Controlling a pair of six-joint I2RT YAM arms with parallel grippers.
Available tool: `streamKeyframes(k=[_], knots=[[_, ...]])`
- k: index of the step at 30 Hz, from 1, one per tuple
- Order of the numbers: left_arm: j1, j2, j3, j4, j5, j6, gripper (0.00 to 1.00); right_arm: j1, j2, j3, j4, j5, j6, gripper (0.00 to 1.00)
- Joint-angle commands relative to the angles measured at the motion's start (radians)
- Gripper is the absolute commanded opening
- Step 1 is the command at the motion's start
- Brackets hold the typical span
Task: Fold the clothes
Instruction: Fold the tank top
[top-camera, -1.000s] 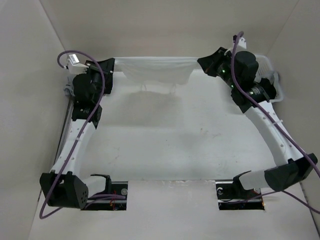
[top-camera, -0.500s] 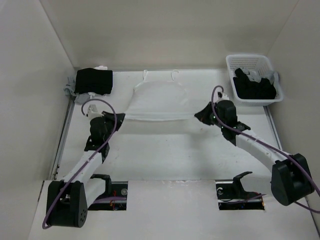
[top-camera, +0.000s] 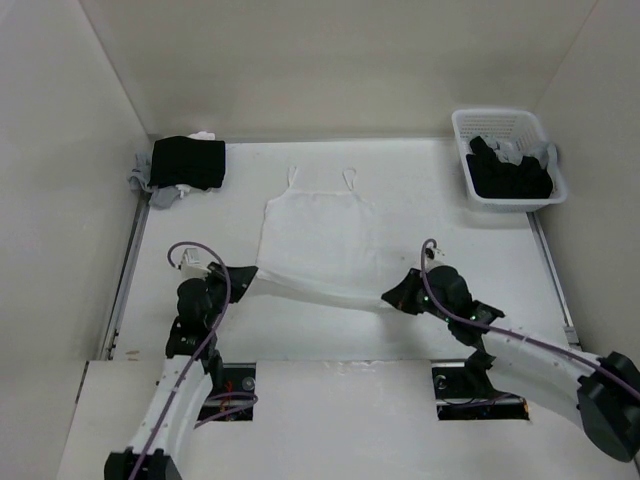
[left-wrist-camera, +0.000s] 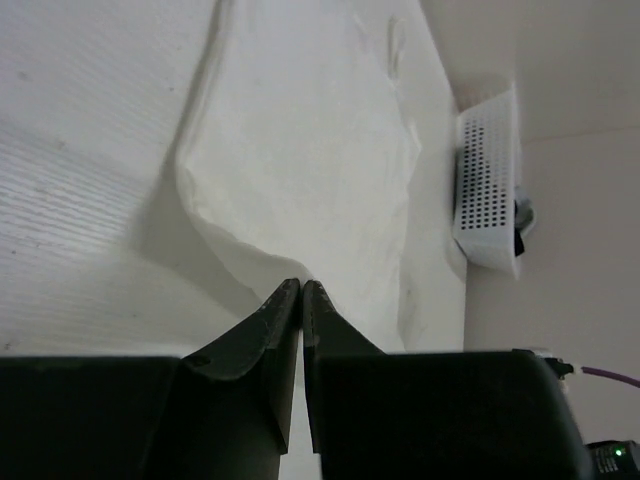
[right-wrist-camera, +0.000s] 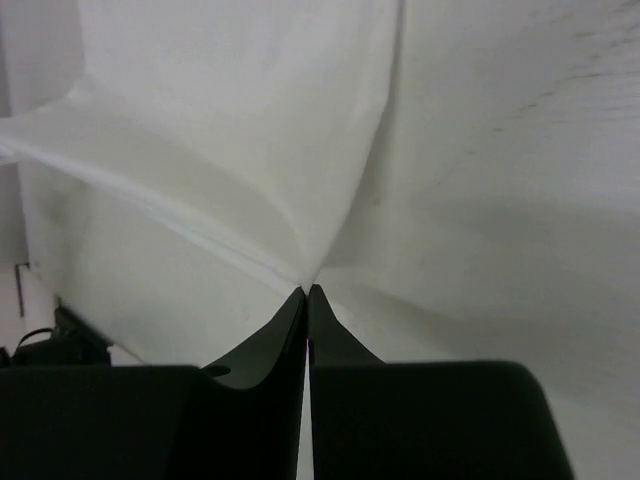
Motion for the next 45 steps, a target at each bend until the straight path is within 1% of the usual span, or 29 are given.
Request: streamKeyframes(k=[1,3,4,5,7,11,15,19,24,25,26,27,30,31,33,35,36,37,39,40,42,44,45], knots=[[0.016,-0.174,0.019,-0.231,0.013,-0.017,0.05,0.053,-0.134,0.043,-0.075,0.082,0.045,0.06],[0.029,-0.212,0.087,-0.288,-0.047,-0.003,0.05,0.029,-0.168,0.093,-0.121,0.09,0.002,0.06],[0.03,-0.195,0.111,-0.286,-0.069,0.005,0.06,-0.003,-0.151,0.125,-0.123,0.084,-0.03,0.07],[0.035,-0.139,0.148,-0.251,-0.102,0.014,0.06,-0.038,-0.116,0.164,-0.121,0.069,-0.061,0.06],[0.039,-0.007,0.193,-0.154,-0.118,0.02,0.06,-0.1,-0.015,0.246,-0.089,0.031,-0.109,0.06],[0.013,0.331,0.3,0.114,-0.145,0.006,0.06,-0.2,0.226,0.412,0.024,-0.031,-0.153,0.05],[-0.023,0.645,0.446,0.277,-0.184,0.008,0.06,-0.267,0.448,0.578,0.077,-0.072,-0.161,0.05],[-0.025,0.909,0.594,0.366,-0.199,-0.008,0.06,-0.324,0.61,0.693,0.1,-0.092,-0.149,0.04],[-0.014,1.167,0.754,0.382,-0.224,-0.028,0.06,-0.37,0.817,0.854,0.1,-0.124,-0.132,0.06],[-0.01,1.204,0.779,0.385,-0.215,-0.043,0.07,-0.378,0.864,0.891,0.095,-0.132,-0.126,0.07],[-0.007,1.236,0.802,0.391,-0.215,-0.049,0.11,-0.382,0.903,0.92,0.094,-0.135,-0.118,0.1],[-0.007,1.253,0.814,0.398,-0.215,-0.049,0.14,-0.385,0.93,0.943,0.1,-0.138,-0.11,0.15],[-0.011,1.25,0.807,0.444,-0.202,-0.048,0.28,-0.382,0.931,0.954,0.117,-0.12,-0.101,0.38],[-0.013,1.224,0.784,0.454,-0.205,-0.04,0.32,-0.382,0.909,0.936,0.121,-0.106,-0.107,0.44],[-0.017,1.152,0.716,0.458,-0.221,-0.023,0.35,-0.367,0.85,0.878,0.127,-0.059,-0.116,0.48],[-0.025,1.073,0.626,0.455,-0.263,-0.011,0.36,-0.34,0.779,0.789,0.143,0.004,-0.113,0.49],[-0.031,1.036,0.58,0.449,-0.28,0.0,0.35,-0.32,0.745,0.738,0.162,0.03,-0.116,0.47],[-0.04,1.002,0.534,0.443,-0.291,0.014,0.34,-0.306,0.715,0.691,0.175,0.044,-0.119,0.38],[-0.053,0.942,0.454,0.406,-0.302,0.044,0.32,-0.284,0.659,0.606,0.186,0.057,-0.112,0.14],[-0.057,0.922,0.425,0.382,-0.305,0.06,0.32,-0.277,0.635,0.571,0.186,0.057,-0.109,0.08],[-0.063,0.899,0.383,0.345,-0.293,0.077,0.32,-0.254,0.598,0.509,0.187,0.054,-0.103,0.08],[-0.069,0.879,0.356,0.333,-0.273,0.083,0.34,-0.235,0.573,0.466,0.184,0.049,-0.104,0.16],[-0.071,0.873,0.346,0.328,-0.264,0.084,0.34,-0.229,0.562,0.442,0.189,0.05,-0.104,0.25]])
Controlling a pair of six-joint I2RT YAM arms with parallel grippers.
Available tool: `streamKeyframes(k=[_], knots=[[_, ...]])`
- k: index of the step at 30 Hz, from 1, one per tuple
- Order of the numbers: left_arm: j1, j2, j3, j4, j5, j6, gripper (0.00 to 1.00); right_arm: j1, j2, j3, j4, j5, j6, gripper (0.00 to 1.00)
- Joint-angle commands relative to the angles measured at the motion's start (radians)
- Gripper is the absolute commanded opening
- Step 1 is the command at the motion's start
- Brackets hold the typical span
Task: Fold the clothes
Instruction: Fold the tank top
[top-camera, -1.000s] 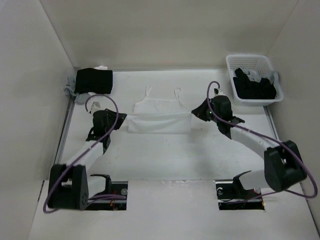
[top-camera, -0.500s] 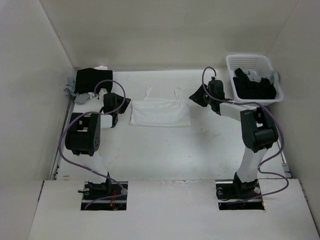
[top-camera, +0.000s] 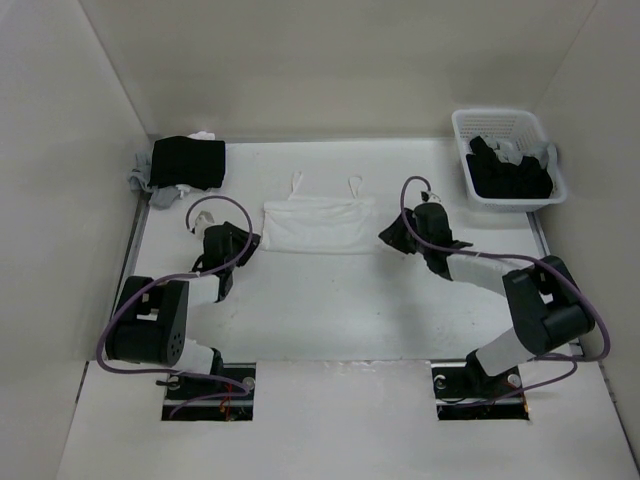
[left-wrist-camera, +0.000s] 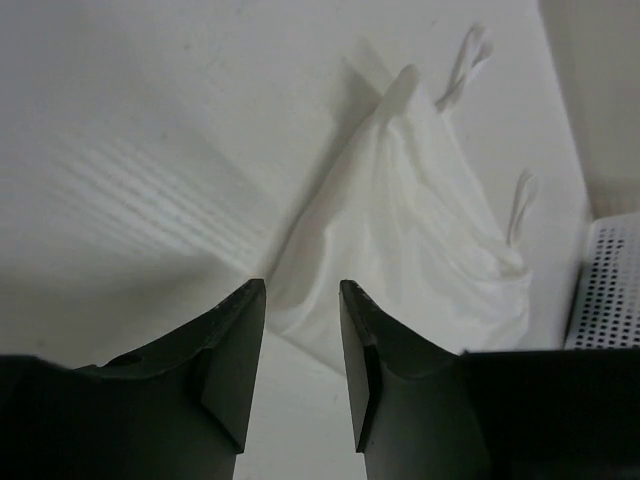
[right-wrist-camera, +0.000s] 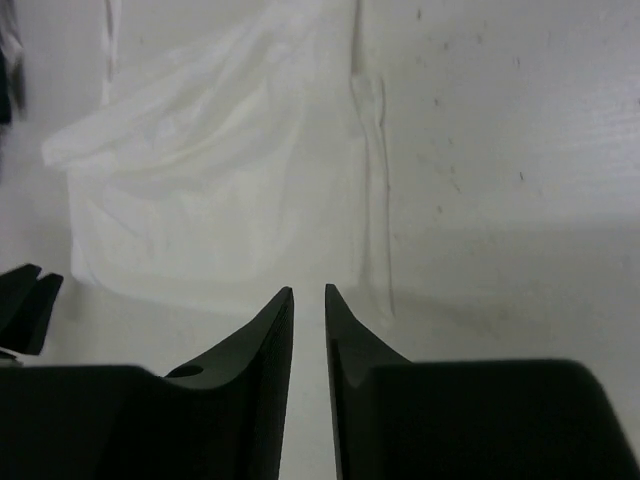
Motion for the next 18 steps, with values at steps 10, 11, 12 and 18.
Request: streamKeyframes(k=[10,11,12,18], knots=[[-0.014,0.06,-0.008,-0.055,0.045,0.054,0.36,-0.004,0.064,-0.104,0.141,-0.04,0.025,0.46],[-0.014,0.077,-0.005,-0.041,0.049,0.049,0.36,-0.007,0.076,-0.098,0.141,-0.043,0.027,0.45],[-0.015,0.089,-0.003,-0.027,0.054,0.045,0.35,-0.007,0.087,-0.093,0.143,-0.045,0.031,0.44],[-0.008,0.134,0.008,0.013,0.062,0.022,0.26,-0.002,0.12,-0.081,0.144,-0.037,0.054,0.34]])
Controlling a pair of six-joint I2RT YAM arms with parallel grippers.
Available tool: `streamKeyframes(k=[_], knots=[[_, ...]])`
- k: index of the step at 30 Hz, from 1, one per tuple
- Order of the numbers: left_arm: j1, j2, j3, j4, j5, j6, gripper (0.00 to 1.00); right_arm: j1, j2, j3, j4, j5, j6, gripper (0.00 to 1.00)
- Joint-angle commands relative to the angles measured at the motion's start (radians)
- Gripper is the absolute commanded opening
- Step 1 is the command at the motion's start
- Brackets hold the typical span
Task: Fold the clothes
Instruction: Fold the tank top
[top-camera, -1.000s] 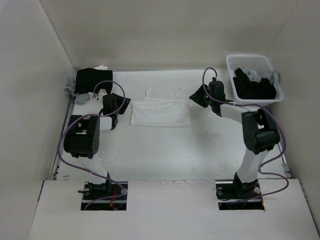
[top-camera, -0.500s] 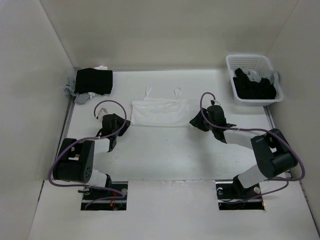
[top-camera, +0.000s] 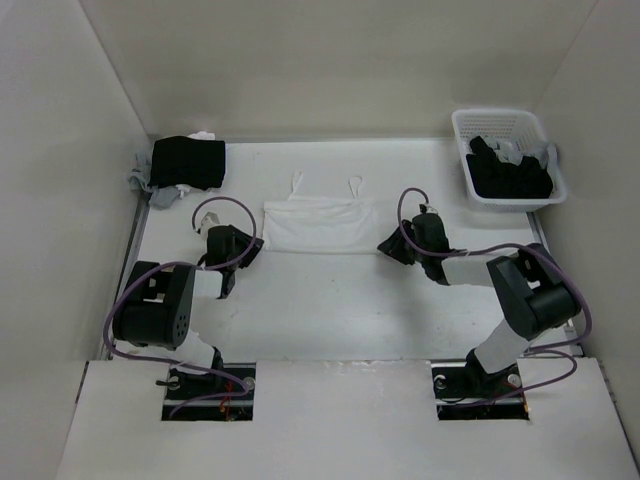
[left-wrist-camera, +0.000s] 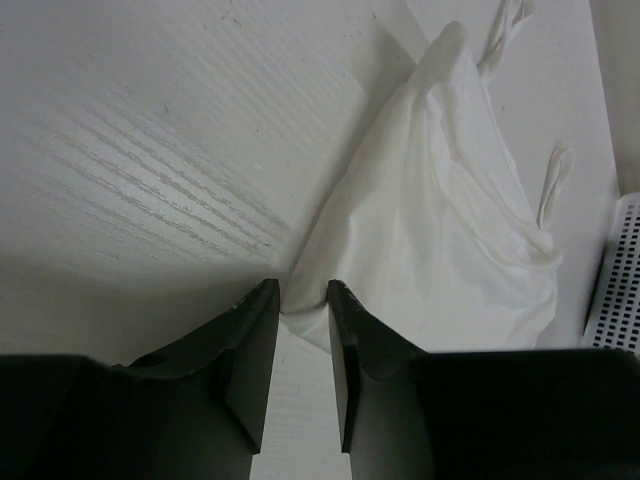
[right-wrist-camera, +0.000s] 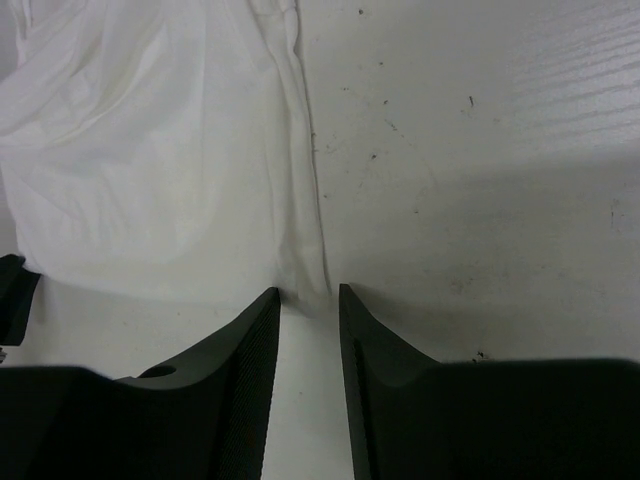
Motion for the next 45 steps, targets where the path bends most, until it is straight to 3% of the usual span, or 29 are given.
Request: streamKeyframes(k=[1,14,19,23,28,35,39,45], knots=[[0.0,0.036,0.016,-0.025,0.014,-0.002,0.23,-0.002,0.025,0.021,0.031,0.001,0.023,0.32],[0.006,0.03,-0.007,0.034,0.043,-0.028,0.03,-0.011,0.065,0.018,0.106,-0.039,0.074,0.1],[0.003,-0.138,-0.033,0.022,0.086,-0.057,0.0,-0.007,-0.059,-0.031,0.101,-0.024,0.066,0.04],[0.0,-0.448,-0.022,-0.164,0.091,-0.054,0.0,0.019,-0.329,-0.096,0.0,0.005,0.039,0.04],[-0.002,-0.888,0.103,-0.554,0.059,0.004,0.0,0.108,-0.801,-0.078,-0.357,0.108,-0.036,0.04],[-0.026,-1.194,0.318,-0.948,0.043,0.063,0.0,0.321,-1.193,0.111,-0.793,0.276,-0.051,0.04],[-0.022,-1.288,0.314,-1.117,0.008,0.077,0.0,0.472,-1.25,0.134,-0.89,0.349,0.012,0.05],[-0.031,-1.266,0.24,-1.174,0.014,0.049,0.0,0.572,-1.121,0.067,-0.787,0.343,0.045,0.06]])
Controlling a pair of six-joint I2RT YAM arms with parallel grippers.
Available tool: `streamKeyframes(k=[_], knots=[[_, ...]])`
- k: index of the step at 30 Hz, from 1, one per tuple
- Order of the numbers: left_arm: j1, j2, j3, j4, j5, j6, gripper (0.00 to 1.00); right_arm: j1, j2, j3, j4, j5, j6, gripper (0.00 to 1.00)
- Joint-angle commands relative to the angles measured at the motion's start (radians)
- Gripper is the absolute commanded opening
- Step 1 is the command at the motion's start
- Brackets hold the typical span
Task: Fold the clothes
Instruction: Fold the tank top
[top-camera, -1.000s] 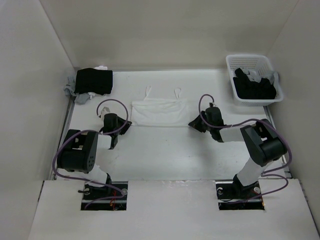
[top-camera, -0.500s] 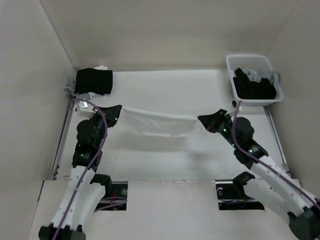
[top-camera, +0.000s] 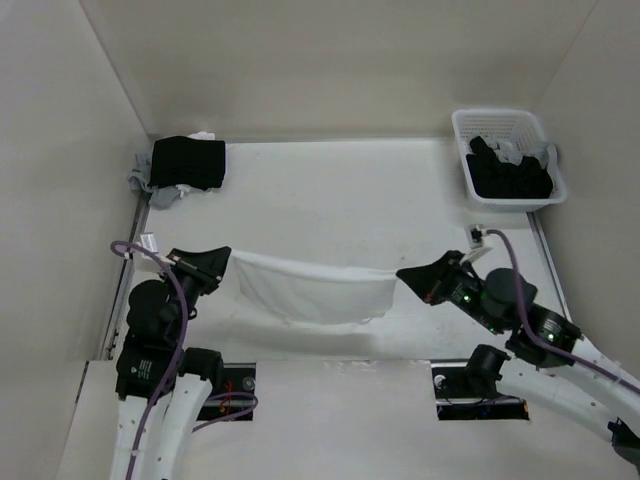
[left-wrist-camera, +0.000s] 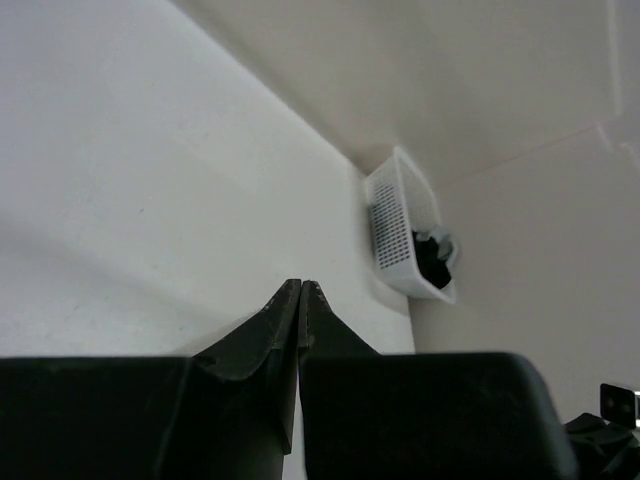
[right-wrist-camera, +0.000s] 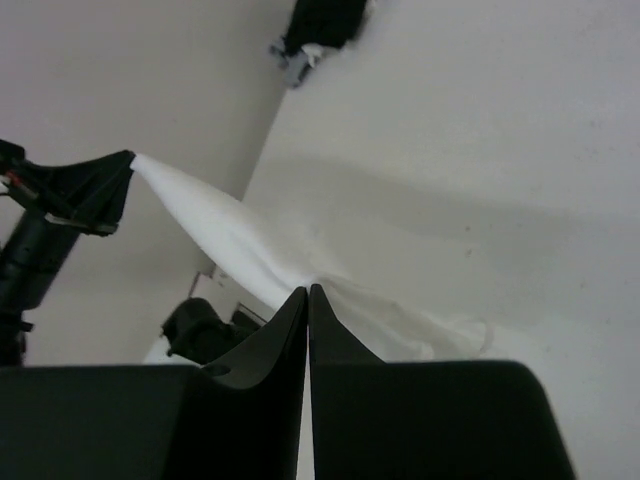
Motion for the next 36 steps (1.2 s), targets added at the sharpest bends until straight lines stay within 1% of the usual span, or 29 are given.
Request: streamKeyframes(k=[1,2,3,5,7,9,12,15,17,19,24,28,32,36], knots=[[-0.006,0.054,-0.066,-0.08,-0.015,0.001,0.0,0.003,0.105,-0.042,0.026,0.01,0.014,0.06],[-0.005,0.088,-0.087,-0.056,-0.021,-0.001,0.0,-0.032,0.149,-0.053,0.063,-0.021,0.0,0.06],[-0.002,0.129,-0.113,-0.009,-0.02,-0.002,0.0,-0.093,0.204,-0.059,0.112,-0.064,-0.024,0.06],[0.01,0.247,-0.155,0.131,-0.014,-0.01,0.0,-0.236,0.328,-0.064,0.227,-0.192,-0.054,0.06],[0.021,0.414,-0.176,0.31,-0.014,-0.031,0.0,-0.383,0.486,-0.056,0.368,-0.318,-0.066,0.06],[0.027,0.608,-0.164,0.491,-0.012,-0.051,0.0,-0.486,0.665,-0.011,0.471,-0.395,-0.069,0.06],[0.033,0.911,-0.079,0.682,-0.032,-0.063,0.0,-0.56,0.919,0.107,0.545,-0.449,-0.075,0.06],[0.046,1.179,0.043,0.786,-0.031,-0.076,0.0,-0.632,1.147,0.259,0.562,-0.481,-0.08,0.06],[0.056,1.305,0.121,0.808,-0.025,-0.08,0.0,-0.674,1.244,0.335,0.562,-0.494,-0.068,0.06],[0.063,1.381,0.176,0.812,-0.022,-0.083,0.0,-0.694,1.291,0.373,0.566,-0.497,-0.058,0.06],[0.069,1.396,0.193,0.832,-0.006,-0.067,0.01,-0.704,1.308,0.39,0.569,-0.503,-0.057,0.06],[0.055,1.354,0.141,0.888,0.017,-0.065,0.01,-0.7,1.259,0.312,0.611,-0.466,-0.051,0.06],[0.032,1.24,0.005,0.944,0.017,-0.062,0.02,-0.694,1.177,0.183,0.667,-0.434,-0.035,0.05],[0.009,1.084,-0.158,0.978,0.014,-0.059,0.02,-0.694,1.099,0.039,0.735,-0.422,-0.005,0.04]])
